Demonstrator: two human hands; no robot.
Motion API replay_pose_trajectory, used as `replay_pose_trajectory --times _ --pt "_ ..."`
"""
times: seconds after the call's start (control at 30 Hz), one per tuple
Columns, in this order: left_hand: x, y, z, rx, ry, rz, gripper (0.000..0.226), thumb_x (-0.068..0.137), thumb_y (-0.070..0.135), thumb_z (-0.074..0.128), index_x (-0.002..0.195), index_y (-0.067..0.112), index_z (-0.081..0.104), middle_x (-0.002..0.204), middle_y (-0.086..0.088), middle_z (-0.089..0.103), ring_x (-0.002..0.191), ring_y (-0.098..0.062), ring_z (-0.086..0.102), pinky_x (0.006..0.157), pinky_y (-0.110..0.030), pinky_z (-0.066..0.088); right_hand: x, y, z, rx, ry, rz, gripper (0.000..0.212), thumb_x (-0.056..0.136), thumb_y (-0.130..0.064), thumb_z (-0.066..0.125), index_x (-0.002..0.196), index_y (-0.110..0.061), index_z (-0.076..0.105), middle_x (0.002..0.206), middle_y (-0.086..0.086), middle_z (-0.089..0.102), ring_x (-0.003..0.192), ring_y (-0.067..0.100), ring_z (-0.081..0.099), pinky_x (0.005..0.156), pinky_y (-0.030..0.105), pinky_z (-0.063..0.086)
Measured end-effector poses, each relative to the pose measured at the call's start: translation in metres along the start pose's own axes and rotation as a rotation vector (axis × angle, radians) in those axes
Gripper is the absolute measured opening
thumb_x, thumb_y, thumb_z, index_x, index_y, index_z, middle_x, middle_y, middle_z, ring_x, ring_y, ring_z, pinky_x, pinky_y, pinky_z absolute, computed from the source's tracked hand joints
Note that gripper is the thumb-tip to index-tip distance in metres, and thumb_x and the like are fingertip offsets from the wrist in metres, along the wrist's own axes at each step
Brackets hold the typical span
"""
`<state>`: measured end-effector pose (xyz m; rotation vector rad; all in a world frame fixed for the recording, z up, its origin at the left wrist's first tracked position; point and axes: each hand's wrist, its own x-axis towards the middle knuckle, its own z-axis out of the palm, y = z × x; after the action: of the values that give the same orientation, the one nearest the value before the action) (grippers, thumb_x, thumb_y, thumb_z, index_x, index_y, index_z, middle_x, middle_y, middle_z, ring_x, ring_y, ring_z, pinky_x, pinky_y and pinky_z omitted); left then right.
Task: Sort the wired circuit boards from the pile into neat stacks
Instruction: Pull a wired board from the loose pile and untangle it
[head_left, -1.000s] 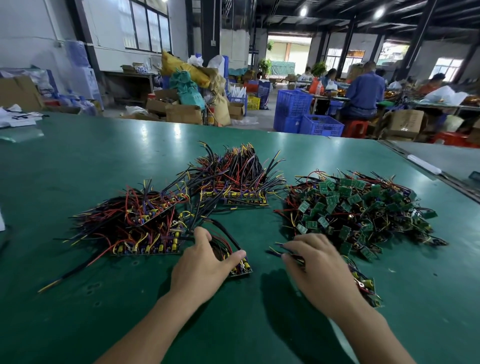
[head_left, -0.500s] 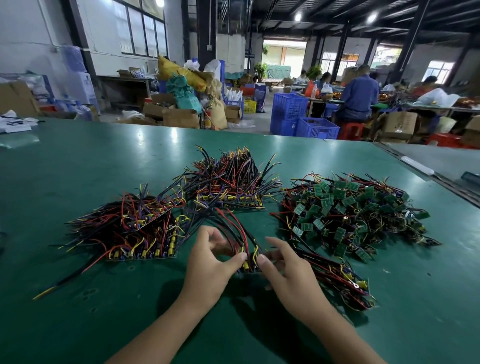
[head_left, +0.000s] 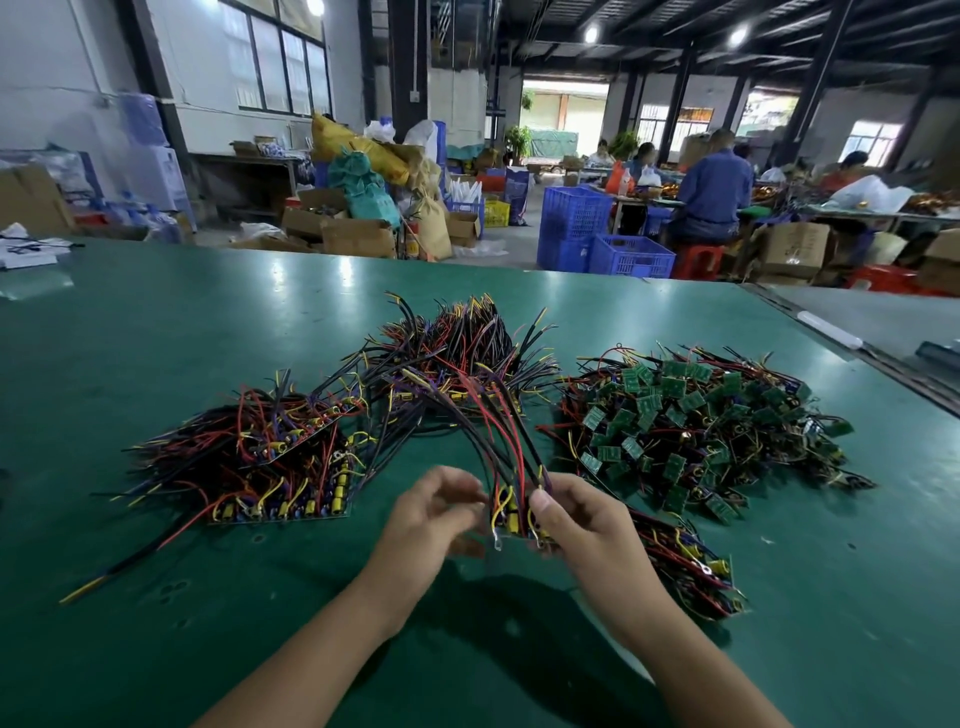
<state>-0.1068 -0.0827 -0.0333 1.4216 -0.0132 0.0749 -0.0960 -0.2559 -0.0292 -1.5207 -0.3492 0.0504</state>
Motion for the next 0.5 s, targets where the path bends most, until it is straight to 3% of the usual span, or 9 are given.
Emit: replay_pose_trajectory --times 0.1,0.2,0.33,0.5 --pt "-0.0014 -0.0018 0.0019 -0.046 -0.129 -0.074 0.023 0.093 -0.003 0.049 0.100 0.009 0.067 0.095 -0.015 0.070 0.080 -0.024 0.065 0.059 -0.031 0.053 0.0009 0.0021 -0.0015 0.023 0.001 0.006 0.032 0.077 -0.036 0.069 0.098 -0.011 0.069 0.076 0.003 0.067 0.067 0.012 0.056 0.061 0.022 0.049" --pt "-0.0010 0.0001 0.0024 -0.115 -0.177 -0.080 0.020 0.080 0.005 0.059 0.089 0.012 0.076 0.092 -0.015 0.071 0.081 -0.026 0.065 0.060 -0.031 0.053 -0.0002 0.0024 -0.0044 -0.057 -0.022 -0.027 0.032 0.077 -0.035 0.071 0.095 -0.008 0.071 0.073 0.002 0.068 0.062 0.009 0.056 0.060 0.020 0.047" --pt "-0.0021 0.0000 -0.0004 -0.154 -0.227 -0.097 0.024 0.072 0.009 0.057 0.085 0.010 0.077 0.090 -0.014 0.072 0.080 -0.021 0.068 0.066 -0.032 0.054 -0.0009 0.0027 -0.0066 -0.115 0.007 -0.052 0.026 0.078 -0.035 0.072 0.091 -0.014 0.075 0.070 0.007 0.065 0.061 0.012 0.055 0.059 0.023 0.047" --pt "-0.0047 0.0003 0.0012 -0.092 -0.247 -0.109 0.032 0.077 0.012 0.077 0.107 0.003 0.069 0.111 -0.019 0.070 0.101 -0.033 0.067 0.081 -0.038 0.057 -0.0007 0.0043 -0.0061 -0.135 0.018 -0.048 0.023 0.076 -0.034 0.073 0.091 -0.016 0.075 0.069 0.001 0.065 0.061 0.009 0.056 0.058 0.021 0.048"
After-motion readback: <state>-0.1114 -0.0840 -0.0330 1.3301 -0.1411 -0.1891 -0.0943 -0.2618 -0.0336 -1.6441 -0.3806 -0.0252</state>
